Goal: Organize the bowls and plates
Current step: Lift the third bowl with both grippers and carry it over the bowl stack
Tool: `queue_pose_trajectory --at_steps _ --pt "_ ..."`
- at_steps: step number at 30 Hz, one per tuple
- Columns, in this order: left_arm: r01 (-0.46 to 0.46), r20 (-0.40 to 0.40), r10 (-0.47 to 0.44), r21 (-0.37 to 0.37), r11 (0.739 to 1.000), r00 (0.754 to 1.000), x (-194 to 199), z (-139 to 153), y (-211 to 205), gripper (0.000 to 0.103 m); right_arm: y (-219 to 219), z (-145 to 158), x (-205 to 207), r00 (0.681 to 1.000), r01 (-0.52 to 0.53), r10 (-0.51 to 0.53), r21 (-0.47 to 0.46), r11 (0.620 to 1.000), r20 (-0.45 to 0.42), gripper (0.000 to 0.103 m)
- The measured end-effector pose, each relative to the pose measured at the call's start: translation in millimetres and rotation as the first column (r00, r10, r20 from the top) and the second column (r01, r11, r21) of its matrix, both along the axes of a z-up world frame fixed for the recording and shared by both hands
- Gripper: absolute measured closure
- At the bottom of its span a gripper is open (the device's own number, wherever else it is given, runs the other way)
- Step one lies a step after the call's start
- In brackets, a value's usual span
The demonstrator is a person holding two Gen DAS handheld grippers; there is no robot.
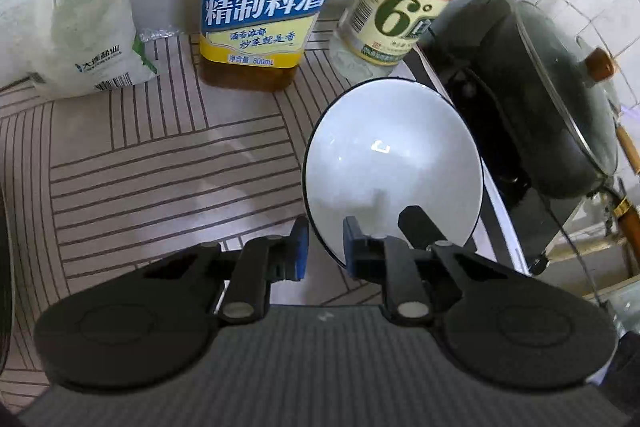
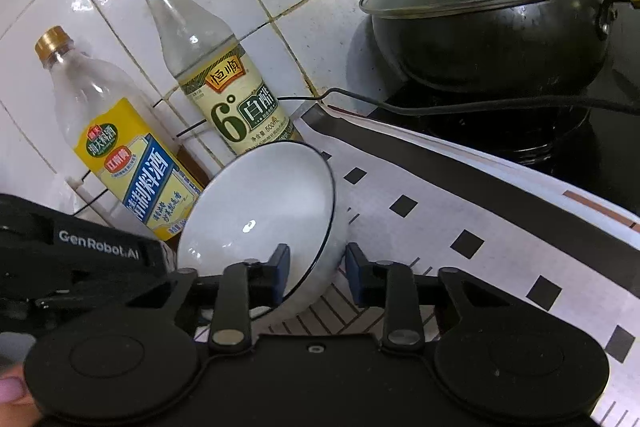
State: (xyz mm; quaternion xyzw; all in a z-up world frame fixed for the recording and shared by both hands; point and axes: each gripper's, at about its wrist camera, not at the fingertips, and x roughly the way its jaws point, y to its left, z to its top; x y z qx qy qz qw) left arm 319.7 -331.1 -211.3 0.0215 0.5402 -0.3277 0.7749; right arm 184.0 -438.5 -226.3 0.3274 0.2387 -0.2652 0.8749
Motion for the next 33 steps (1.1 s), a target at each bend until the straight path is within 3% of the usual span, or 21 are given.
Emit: queue_pose_trajectory --at_steps 14,23,33 --pt "-0.020 0.022 0.017 0.145 0.989 1.000 -30 30 33 0.087 16 11 -13 0.996 -0.083 0.087 0.118 0.990 -0.034 0.076" --pt "-0.068 0.050 0.059 0.187 0.980 0.997 -53 58 78 0.087 49 27 -25 0.985 -0.164 0.170 0.172 0.971 -0.018 0.078" --pt "-0.115 0.085 0.099 0.203 0.973 0.991 -77 92 129 0.088 90 60 -37 0.962 -0.264 0.272 0.171 0.949 -0.024 0.078"
